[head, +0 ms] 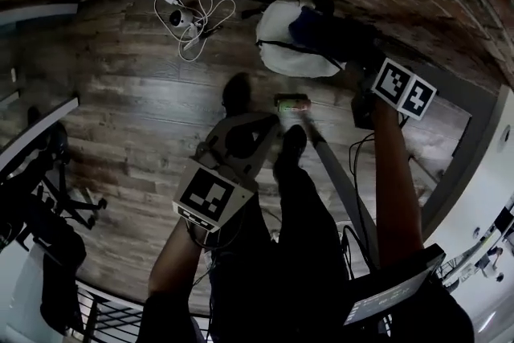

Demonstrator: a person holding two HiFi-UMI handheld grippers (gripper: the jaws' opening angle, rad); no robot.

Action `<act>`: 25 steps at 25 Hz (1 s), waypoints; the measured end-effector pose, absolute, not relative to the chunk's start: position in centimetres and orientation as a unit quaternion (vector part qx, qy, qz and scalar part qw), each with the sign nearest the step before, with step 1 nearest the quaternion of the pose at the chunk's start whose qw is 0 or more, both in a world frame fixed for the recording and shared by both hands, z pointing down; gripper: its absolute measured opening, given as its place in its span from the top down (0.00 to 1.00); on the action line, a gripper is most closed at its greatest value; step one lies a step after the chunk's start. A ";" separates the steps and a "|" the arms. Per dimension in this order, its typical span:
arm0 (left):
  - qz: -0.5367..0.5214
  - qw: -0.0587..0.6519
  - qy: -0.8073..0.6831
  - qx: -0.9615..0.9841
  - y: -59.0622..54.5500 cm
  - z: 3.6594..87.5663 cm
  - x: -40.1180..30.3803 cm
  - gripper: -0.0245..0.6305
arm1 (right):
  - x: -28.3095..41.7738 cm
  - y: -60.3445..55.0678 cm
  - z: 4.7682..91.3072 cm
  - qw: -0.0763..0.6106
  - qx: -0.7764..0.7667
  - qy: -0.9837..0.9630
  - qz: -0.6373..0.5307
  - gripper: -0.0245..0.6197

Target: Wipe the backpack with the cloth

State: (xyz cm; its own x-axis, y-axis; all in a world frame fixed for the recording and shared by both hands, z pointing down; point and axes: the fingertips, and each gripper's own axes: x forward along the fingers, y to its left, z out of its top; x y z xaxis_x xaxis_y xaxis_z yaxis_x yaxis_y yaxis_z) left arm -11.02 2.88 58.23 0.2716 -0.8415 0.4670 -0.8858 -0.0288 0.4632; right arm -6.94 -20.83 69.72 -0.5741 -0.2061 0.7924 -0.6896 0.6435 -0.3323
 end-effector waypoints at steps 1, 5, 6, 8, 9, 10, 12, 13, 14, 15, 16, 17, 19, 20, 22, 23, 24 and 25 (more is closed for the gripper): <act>0.033 0.348 -0.599 0.720 2.5 57.3 -10.1 0.97 | -6.6 -20.4 68.4 0.361 0.267 -0.831 0.330 0.93; 0.038 0.335 -0.588 0.735 1.1 51.6 -7.2 0.97 | -5.6 -17.9 60.5 0.310 0.237 -0.852 0.351 0.93; 0.038 0.330 -0.588 0.737 0.7 49.8 -6.8 0.97 | -5.5 -17.4 57.8 0.293 0.225 -0.859 0.355 0.93; 0.043 0.311 -0.590 0.743 -0.2 45.9 -6.6 0.97 | -5.3 -16.6 51.6 0.254 0.195 -0.878 0.355 0.93; 0.049 0.297 -0.592 0.747 -0.6 44.0 -6.5 0.97 | -5.2 -16.3 48.4 0.234 0.178 -0.889 0.350 0.93; 0.054 0.284 -0.594 0.751 -0.9 42.0 -6.4 0.97 | -4.8 -16.0 45.2 0.217 0.162 -0.900 0.342 0.93; 0.062 0.259 -0.595 0.758 -1.3 38.2 -5.7 0.97 | -3.0 -15.3 38.9 0.189 0.135 -0.917 0.325 0.93; 0.065 0.249 -0.596 0.761 -1.3 36.4 -5.2 0.97 | -1.8 -15.1 35.9 0.176 0.125 -0.924 0.315 0.93; 0.069 0.238 -0.599 0.762 -1.2 34.6 -4.9 0.97 | -0.8 -15.1 33.1 0.163 0.116 -0.931 0.304 0.93; 0.075 0.228 -0.603 0.760 -1.0 33.0 -4.7 0.97 | 0.2 -15.1 30.4 0.149 0.109 -0.938 0.292 0.93; 0.079 0.219 -0.610 0.758 -0.7 31.5 -4.5 0.97 | 1.1 -15.1 28.1 0.136 0.102 -0.945 0.281 0.93; 0.080 0.210 -0.617 0.754 -0.3 30.0 -4.2 0.97 | 2.2 -15.1 26.0 0.125 0.100 -0.949 0.270 0.93; 0.077 0.195 -0.622 0.754 0.2 27.7 -2.9 0.97 | 5.3 -15.4 22.6 0.106 0.113 -0.955 0.253 0.93; 0.076 0.190 -0.620 0.757 0.2 26.8 -2.1 0.97 | 7.1 -15.9 21.2 0.099 0.126 -0.957 0.243 0.93; 0.075 0.183 -0.615 0.764 0.2 25.3 -0.8 0.97 | 10.4 -16.9 19.0 0.091 0.153 -0.958 0.224 0.93; 0.075 0.181 -0.613 0.765 0.2 24.7 -0.1 0.97 | 12.0 -17.3 18.1 0.089 0.164 -0.959 0.215 0.93; 0.074 0.178 -0.612 0.767 0.2 24.1 0.6 0.97 | 13.5 -17.7 17.4 0.085 0.174 -0.958 0.210 0.93; 0.075 0.176 -0.611 0.768 0.2 23.7 1.3 0.97 | 15.2 -18.0 16.7 0.078 0.185 -0.958 0.207 0.93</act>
